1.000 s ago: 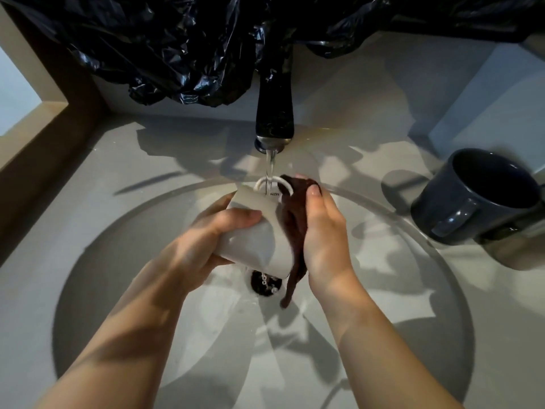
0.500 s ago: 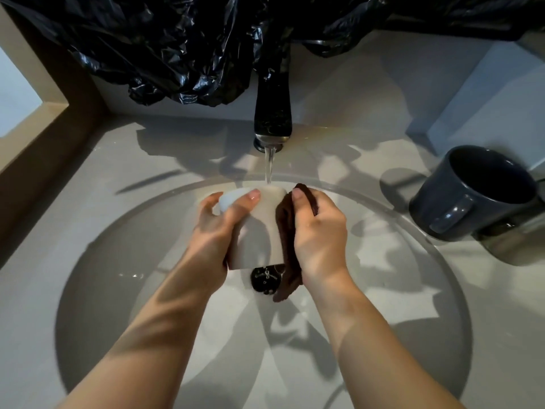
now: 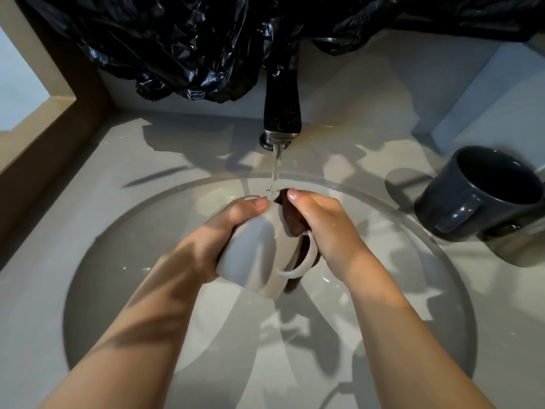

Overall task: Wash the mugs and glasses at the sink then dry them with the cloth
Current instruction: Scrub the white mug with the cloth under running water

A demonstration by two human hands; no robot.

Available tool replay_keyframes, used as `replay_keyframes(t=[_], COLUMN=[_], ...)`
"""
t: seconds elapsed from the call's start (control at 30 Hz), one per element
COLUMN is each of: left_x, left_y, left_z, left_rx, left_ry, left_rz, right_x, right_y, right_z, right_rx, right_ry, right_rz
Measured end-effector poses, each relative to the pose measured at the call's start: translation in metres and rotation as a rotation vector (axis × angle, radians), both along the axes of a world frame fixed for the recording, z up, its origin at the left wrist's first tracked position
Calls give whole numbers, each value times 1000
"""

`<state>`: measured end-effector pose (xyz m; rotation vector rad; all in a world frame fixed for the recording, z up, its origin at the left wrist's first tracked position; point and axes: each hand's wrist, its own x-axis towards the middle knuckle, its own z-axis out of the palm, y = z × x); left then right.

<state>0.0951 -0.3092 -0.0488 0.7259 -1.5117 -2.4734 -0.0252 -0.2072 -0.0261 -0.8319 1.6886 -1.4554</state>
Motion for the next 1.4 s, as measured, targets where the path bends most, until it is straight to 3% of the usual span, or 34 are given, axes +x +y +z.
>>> replay_keyframes(t=[0.1,0.3,0.43,0.53,0.63,0.73,0.87,0.97,1.03,1.17,1.3,1.4], left_x=[2,4,2,-2,-6,-11,-7,-4,-6,-2,2,2], left_y=[0,3,6,15,28,29,13,6,4,-4,-8,-11], left_z=[1,6,6,9,8,8,8,4,-1,-6,-7,-8], left_rx=[68,215,185,120,-81,-127,165,363,430,379,241,159], left_ry=[-42,33,53,-17,-80,-143,-252,-199,-165,-103,-185,-194], left_rz=[15,-13,79,338,470,541,562,476,473,444,437,442], right_x=[3,-6,-8,-5,2,11,16,14,14,20,17,20], right_y=[-5,-18,-12,-14,-17,-17,-13,-9,-5,-1,-6,-5], right_z=[0,-4,-13,-16,-12,-6,-5,-4,-2,-4,-8,-6], right_rx=[-11,3,-93,-63,-37,43,61,-35,-21,173,362,342], right_ry=[-95,-563,-618,-513,-391,-215,-191,-146,-38,177,650,767], right_rz=[-60,-392,-544,-705,-705,-512,-272,-301,-169,343,400,445])
